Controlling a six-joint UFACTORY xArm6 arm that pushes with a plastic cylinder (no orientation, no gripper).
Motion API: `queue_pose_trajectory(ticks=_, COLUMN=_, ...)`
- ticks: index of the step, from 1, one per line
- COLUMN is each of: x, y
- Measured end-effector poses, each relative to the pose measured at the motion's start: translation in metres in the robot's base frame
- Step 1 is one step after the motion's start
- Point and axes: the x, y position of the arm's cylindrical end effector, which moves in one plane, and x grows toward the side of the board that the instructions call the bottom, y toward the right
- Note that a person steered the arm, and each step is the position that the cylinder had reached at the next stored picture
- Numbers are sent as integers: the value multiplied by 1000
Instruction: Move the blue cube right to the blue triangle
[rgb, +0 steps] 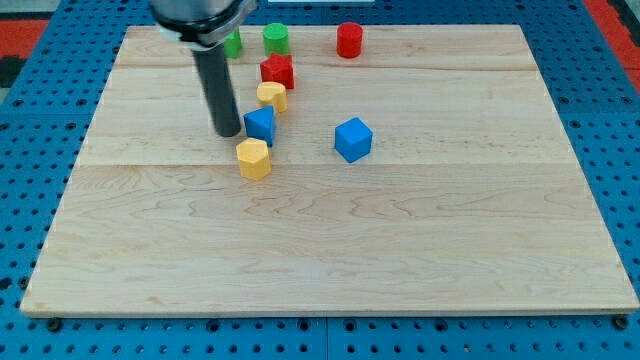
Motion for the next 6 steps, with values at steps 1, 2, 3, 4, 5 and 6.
queue_pose_trajectory(ticks=1, x=0, y=109)
queue_pose_trajectory(ticks=2, x=0, y=168)
queue_pose_trajectory(ticks=3, x=2, y=122)
queue_pose_trajectory(ticks=4, x=24, y=116)
queue_pose_trajectory(ticks=5, x=50, y=140)
queue_pose_trajectory(ticks=6, x=50, y=198)
